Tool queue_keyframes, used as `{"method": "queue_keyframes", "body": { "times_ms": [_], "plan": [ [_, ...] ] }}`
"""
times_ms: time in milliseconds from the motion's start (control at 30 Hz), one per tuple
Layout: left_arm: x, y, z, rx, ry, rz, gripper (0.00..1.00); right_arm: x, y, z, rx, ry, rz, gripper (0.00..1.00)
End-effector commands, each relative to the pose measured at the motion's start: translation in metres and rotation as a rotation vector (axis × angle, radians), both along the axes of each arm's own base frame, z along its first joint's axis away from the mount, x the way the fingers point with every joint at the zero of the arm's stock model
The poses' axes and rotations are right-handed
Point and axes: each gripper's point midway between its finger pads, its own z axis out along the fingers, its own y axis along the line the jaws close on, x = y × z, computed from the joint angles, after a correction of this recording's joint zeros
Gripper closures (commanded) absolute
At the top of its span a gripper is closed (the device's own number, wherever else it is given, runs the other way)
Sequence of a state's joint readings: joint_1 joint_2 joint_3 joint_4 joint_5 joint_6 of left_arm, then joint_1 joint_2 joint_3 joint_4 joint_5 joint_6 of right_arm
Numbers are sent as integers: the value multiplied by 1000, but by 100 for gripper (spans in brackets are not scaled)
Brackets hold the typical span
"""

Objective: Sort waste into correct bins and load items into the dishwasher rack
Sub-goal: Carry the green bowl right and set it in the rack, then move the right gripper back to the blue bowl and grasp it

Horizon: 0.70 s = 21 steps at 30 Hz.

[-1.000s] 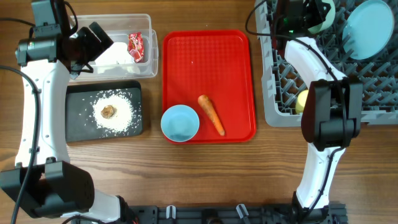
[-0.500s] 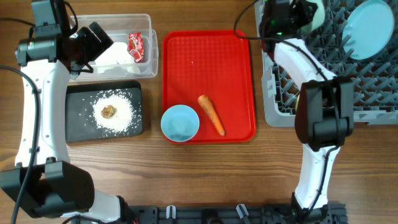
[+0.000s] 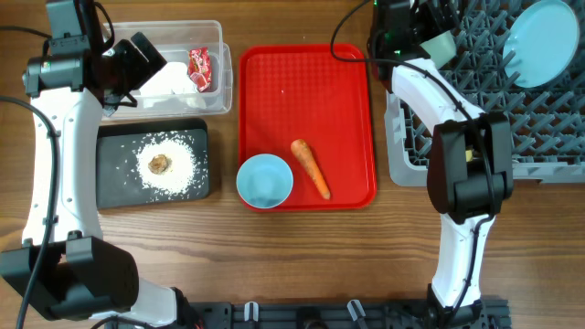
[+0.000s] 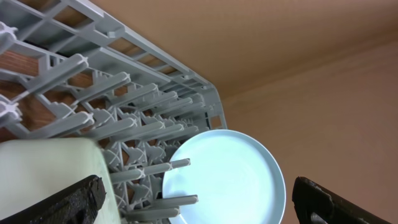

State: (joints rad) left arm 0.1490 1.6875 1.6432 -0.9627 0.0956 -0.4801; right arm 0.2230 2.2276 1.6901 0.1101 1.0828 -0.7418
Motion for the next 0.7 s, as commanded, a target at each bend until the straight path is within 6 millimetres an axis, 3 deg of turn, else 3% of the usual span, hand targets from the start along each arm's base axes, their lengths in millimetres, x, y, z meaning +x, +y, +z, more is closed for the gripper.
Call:
{"method": "queue_keyframes", "body": {
  "times_ms": [0,433,567,667],
  "plan": [
    [0,1,5,0,-14,-6,0,-2,11,-11,-15,6,-11,0],
    [0,1,5,0,-14,-6,0,-11,40,42,42,-182,-9,0],
    [0,1,5,0,-14,-6,0,-13,57,37,126,-168,57,0],
    [0,1,5,0,-14,-6,0,-20,81,17,234,-86,138,0]
  ]
}}
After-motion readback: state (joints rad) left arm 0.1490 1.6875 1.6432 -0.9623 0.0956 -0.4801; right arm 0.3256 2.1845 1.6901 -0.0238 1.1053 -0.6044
